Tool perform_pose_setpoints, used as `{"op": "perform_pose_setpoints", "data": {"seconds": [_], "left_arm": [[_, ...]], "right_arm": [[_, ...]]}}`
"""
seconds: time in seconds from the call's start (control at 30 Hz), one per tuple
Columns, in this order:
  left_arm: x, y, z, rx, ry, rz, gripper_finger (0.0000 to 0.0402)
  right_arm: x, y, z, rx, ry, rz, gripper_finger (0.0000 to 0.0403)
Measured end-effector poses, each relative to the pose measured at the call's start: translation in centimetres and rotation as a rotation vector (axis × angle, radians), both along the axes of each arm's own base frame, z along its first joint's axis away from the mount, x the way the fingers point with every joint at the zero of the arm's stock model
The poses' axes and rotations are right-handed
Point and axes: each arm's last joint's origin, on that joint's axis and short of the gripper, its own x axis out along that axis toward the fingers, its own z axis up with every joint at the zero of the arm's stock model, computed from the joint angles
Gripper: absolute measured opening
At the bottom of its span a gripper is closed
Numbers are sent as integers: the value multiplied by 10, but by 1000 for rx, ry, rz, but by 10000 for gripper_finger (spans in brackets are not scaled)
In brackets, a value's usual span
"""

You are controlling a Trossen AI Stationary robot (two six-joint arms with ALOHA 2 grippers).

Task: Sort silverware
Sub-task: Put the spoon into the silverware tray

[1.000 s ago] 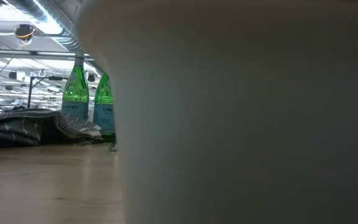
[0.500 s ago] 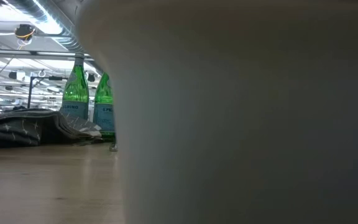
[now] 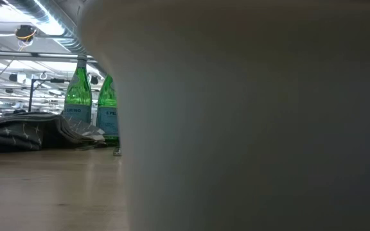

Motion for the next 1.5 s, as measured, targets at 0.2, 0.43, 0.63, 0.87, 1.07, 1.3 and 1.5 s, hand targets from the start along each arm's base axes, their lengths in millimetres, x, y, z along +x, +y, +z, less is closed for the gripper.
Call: {"op": "perform_pose_setpoints", "data": {"seconds": [0.2, 0.43, 0.63, 0.87, 1.07, 1.3, 1.5], "left_arm": [[0, 0, 0, 0, 0, 0, 72], [0, 0, 0, 0, 0, 0, 72], [0, 0, 0, 0, 0, 0, 72], [0, 0, 0, 0, 0, 0, 72], [0, 0, 0, 0, 0, 0, 72], [0, 0, 0, 0, 1, 0, 72], [0, 0, 0, 0, 1, 0, 72]], "right_arm": [[1, 1, 0, 19, -27, 34, 78], [1, 0, 0, 7, -26, 33, 78], [1, 0, 0, 8, -25, 33, 78], [2, 0, -4, 28, -20, 34, 78], [3, -1, -19, 64, 18, 31, 78], [4, -3, -20, 42, 26, 25, 78], [4, -3, -20, 37, 23, 24, 43]]}}
